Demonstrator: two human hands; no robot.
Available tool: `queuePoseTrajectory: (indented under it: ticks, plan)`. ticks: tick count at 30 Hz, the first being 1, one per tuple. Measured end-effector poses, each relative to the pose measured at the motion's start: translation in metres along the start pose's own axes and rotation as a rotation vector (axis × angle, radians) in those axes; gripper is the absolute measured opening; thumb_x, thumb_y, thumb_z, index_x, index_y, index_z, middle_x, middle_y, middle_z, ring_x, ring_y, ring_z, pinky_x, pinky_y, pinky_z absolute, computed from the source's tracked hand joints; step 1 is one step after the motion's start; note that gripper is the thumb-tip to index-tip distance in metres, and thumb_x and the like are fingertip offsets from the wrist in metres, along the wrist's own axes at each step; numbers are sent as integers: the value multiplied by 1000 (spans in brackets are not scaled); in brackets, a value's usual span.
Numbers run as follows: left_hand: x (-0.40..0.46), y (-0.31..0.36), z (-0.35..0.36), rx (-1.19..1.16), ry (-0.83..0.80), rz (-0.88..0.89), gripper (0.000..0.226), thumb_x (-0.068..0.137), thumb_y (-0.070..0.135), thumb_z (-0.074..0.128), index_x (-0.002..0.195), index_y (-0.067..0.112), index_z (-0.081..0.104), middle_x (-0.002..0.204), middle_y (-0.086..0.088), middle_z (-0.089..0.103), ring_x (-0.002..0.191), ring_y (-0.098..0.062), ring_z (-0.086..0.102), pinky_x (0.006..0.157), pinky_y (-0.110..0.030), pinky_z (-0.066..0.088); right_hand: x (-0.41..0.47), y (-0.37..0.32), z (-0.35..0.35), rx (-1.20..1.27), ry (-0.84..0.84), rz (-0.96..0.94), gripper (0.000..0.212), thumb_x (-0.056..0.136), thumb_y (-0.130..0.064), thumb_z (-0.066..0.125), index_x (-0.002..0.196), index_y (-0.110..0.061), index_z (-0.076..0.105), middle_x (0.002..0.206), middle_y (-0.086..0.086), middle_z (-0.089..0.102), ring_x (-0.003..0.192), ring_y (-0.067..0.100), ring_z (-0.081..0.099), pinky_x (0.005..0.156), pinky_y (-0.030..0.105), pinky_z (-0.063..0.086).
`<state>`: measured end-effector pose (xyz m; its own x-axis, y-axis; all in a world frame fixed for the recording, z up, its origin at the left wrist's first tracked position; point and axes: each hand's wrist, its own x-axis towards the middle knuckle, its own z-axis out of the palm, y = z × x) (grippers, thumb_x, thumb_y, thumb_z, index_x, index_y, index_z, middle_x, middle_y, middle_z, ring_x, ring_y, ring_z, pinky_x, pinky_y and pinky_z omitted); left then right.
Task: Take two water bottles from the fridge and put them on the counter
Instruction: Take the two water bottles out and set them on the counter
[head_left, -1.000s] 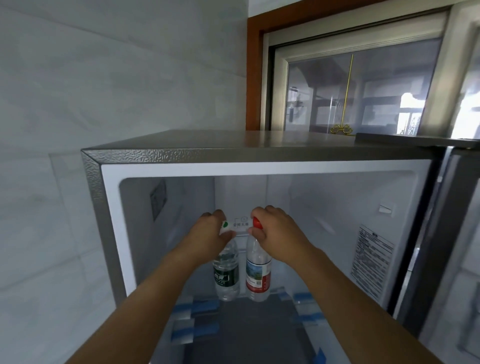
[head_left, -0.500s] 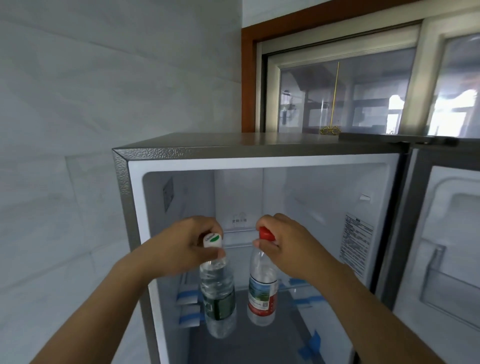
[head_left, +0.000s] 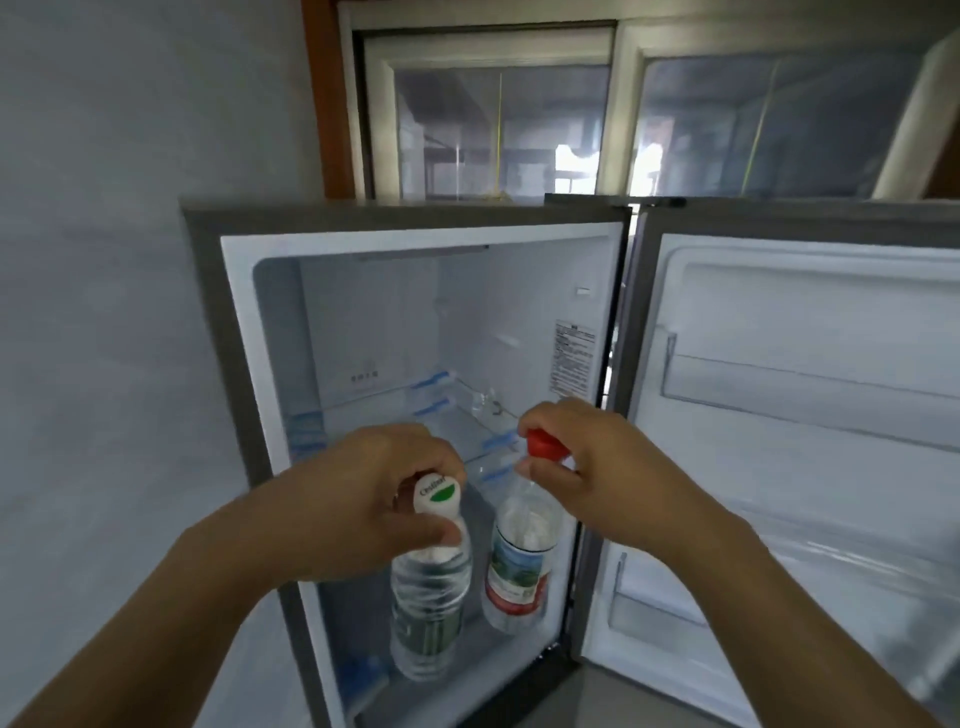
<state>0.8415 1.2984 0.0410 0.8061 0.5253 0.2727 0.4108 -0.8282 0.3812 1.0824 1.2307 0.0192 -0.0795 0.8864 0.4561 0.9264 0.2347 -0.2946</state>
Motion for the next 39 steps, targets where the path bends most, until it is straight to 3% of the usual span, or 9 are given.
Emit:
queuePoseTrajectory:
  ticks: [6, 12, 17, 24, 26, 33, 39]
  plan:
    - [8, 47, 34, -91, -109, 253, 24, 75, 44, 79, 92, 32, 68, 81, 14, 60, 75, 1, 57, 63, -12, 40, -91, -20, -39, -108, 21, 199, 23, 92, -44, 61, 108, -28, 61, 93, -3, 61, 82, 12, 56, 73, 32, 51]
    - [21, 127, 73, -229, -226, 403, 25, 72, 49, 77, 91, 36, 66, 86, 12, 63, 75, -7, 62, 66, -27, 53, -190, -33, -96, -248, 62, 393, 26, 92, -42, 64, 112, -25, 63, 92, -2, 61, 78, 16, 57, 71, 32, 50]
    - [24, 224, 111, -266, -317, 514, 22, 73, 45, 79, 88, 36, 65, 84, 9, 64, 71, -7, 60, 64, -25, 50, -297, -42, -156, -340, 154, 576, 22, 88, -44, 65, 103, -29, 62, 87, -10, 57, 76, 12, 57, 68, 28, 49]
    - [0, 372, 178, -371, -387, 588, 19, 71, 37, 83, 82, 32, 68, 80, 12, 70, 67, -8, 65, 59, -25, 53, -468, -71, -234, -458, 224, 825, 18, 89, -42, 64, 98, -28, 59, 88, -7, 56, 75, 12, 56, 64, 23, 46]
    - [-11, 417, 199, -394, -405, 594, 18, 72, 34, 83, 81, 30, 69, 79, 8, 72, 67, -11, 67, 60, -26, 54, -519, -80, -255, -463, 230, 881, 18, 89, -43, 64, 98, -28, 60, 89, -8, 56, 75, 12, 57, 65, 25, 49]
    - [-50, 562, 270, -446, -502, 671, 16, 74, 27, 83, 78, 25, 68, 69, 9, 69, 49, 2, 54, 47, -17, 44, -679, -108, -302, -502, 238, 1084, 18, 90, -44, 62, 98, -28, 59, 89, -7, 55, 79, 15, 56, 70, 32, 51]
    - [-73, 671, 335, -452, -596, 782, 23, 70, 37, 84, 83, 27, 68, 76, 4, 70, 57, -1, 55, 54, -21, 45, -782, -123, -329, -502, 333, 1261, 14, 89, -43, 61, 91, -31, 55, 87, -8, 54, 78, 12, 54, 69, 31, 51]
